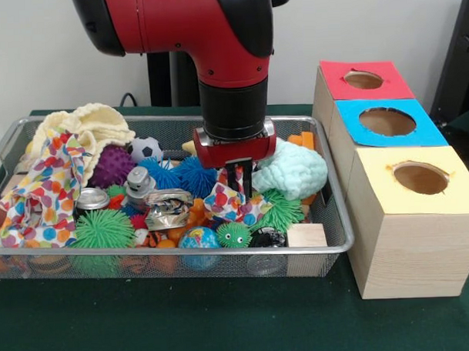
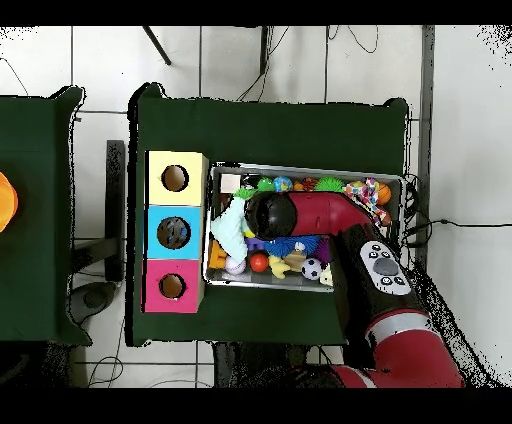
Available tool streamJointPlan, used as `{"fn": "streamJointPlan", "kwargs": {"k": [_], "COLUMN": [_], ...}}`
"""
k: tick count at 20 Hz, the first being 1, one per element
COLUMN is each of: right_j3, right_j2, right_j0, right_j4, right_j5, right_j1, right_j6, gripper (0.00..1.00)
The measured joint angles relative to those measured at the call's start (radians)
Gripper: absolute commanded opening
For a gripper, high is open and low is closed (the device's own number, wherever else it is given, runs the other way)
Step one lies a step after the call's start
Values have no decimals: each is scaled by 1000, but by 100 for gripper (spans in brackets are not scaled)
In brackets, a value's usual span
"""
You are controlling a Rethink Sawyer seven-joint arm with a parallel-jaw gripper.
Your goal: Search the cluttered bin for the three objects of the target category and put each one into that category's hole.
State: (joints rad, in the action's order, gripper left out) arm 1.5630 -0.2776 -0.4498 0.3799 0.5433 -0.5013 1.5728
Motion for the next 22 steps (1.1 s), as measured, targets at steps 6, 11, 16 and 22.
{"fn": "streamJointPlan", "kwargs": {"k": [6, 11, 16, 22], "right_j3": [47, 140, 201, 222], "right_j2": [0, 1, 11, 32], "right_j0": [2, 19, 61, 127], "right_j4": [-6, -67, -141, -185], "right_j5": [2, 50, 151, 222], "right_j1": [-68, -236, -405, -518], "right_j6": [0, 0, 0, 0], "gripper": [0, 0, 0, 0]}}
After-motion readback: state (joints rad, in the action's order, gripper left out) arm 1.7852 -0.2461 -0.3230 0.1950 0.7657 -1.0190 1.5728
